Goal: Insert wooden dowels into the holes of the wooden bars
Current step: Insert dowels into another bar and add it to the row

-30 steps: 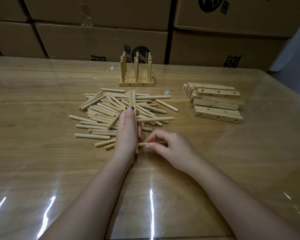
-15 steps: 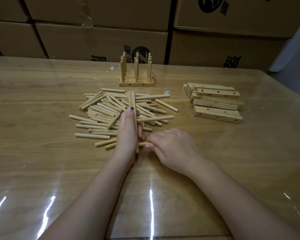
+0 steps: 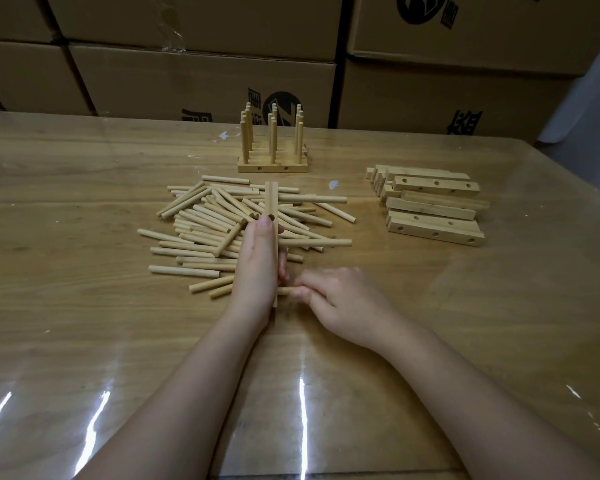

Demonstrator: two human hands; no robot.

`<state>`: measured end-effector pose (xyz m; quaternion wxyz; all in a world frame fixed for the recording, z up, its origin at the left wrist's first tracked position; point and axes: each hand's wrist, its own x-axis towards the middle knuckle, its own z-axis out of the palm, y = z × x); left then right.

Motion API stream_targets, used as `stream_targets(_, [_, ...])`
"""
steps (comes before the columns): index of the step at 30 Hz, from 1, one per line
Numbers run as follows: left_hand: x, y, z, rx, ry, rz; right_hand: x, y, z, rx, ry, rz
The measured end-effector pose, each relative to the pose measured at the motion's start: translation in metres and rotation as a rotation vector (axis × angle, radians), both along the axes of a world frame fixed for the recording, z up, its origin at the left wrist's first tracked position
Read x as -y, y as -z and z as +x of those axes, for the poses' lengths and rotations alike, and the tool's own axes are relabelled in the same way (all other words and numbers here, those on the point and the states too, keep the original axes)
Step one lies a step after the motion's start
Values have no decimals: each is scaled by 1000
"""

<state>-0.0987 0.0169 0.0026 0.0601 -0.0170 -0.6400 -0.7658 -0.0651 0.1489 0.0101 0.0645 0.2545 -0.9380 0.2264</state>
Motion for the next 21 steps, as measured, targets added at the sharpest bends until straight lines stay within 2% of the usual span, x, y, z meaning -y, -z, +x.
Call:
stream_targets(5, [-1,0,2,-20,10,-45,-2,4,-4,199,26,-143])
stream_targets(8, [-1,-1,1,-9,-1,-43,-2,3,-6,240,26,-170])
stream_targets(11, [-1,-1,1,16,-34,-21,-6,1,-6,168,8,-146])
stream_targets(15, [-3,-1,1,11,-59,-33,-10,-3,-5,-115,60,-66])
stream_targets(17, [-4,0,0,12,-56,-36,-9,-4,-5,-187,128,-139])
stream_targets(21, [-4,2,-3,33,-60,-49,-11,-4,-7,-160,217,-370])
